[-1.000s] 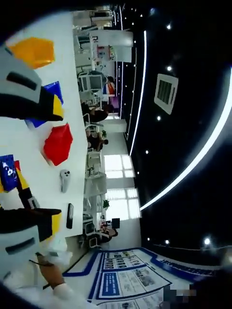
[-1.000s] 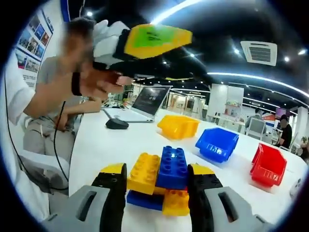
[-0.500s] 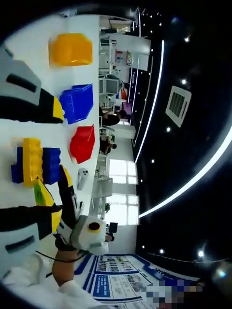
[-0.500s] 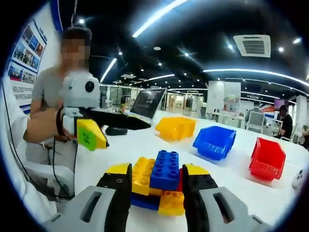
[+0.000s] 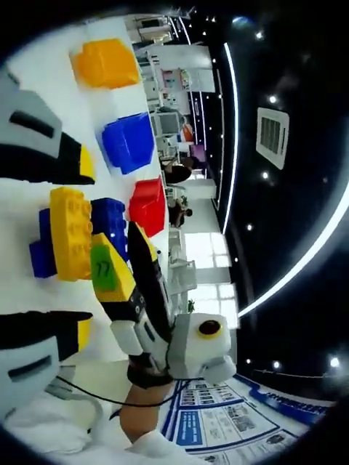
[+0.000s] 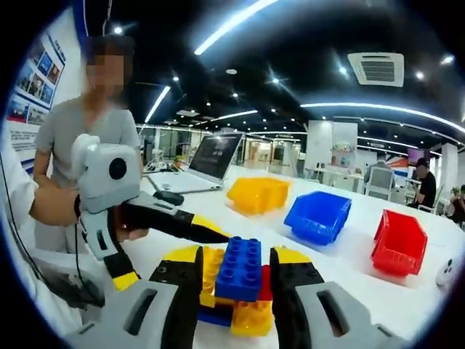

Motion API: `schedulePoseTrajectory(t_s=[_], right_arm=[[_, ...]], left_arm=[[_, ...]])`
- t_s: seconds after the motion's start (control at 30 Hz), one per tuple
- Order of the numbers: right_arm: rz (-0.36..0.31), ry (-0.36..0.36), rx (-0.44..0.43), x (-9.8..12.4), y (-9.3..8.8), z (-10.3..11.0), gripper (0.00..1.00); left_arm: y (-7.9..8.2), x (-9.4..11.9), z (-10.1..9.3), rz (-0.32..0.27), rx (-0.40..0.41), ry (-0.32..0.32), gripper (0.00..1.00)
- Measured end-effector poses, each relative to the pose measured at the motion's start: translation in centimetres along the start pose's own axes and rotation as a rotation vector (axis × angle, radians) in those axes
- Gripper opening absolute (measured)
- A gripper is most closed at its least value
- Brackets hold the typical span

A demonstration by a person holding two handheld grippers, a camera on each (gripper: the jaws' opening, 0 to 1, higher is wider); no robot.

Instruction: Take apart the toy blocks one by one and place each separated block into its matching bin, sorting the blocks by their type until all the connected pieces are disassembled and separated into the correct bins

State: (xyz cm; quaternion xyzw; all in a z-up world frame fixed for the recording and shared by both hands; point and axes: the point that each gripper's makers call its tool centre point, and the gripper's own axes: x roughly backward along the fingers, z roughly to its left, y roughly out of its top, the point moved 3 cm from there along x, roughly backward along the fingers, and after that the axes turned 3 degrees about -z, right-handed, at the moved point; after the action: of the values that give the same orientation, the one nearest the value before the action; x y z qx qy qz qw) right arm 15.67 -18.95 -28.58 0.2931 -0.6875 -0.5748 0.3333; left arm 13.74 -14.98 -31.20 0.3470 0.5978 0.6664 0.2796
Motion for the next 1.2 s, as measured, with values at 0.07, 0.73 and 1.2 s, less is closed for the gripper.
schedulePoseTrajectory(t_s=[0.07,0.73,1.2], right_arm=[[0.009,-0.01,-0.004,-0.1,-0.2,-0.2,0.37],[0.045,-0.043,-0.066,0.1,-0.9,-0.2,0.27],[0.074,-0.045,-0.142,0.1,-0.9,-0.5,0.26]], left_arm=[[-0.1,-0.2,0.1,0.0,0.003,0.014,0.67],[-0.2,-0.3,-0.6,0.005,0.029,0.037,0.51],[-0.3,-0.3,-0.5,0.013,0.022,0.024,0.5]])
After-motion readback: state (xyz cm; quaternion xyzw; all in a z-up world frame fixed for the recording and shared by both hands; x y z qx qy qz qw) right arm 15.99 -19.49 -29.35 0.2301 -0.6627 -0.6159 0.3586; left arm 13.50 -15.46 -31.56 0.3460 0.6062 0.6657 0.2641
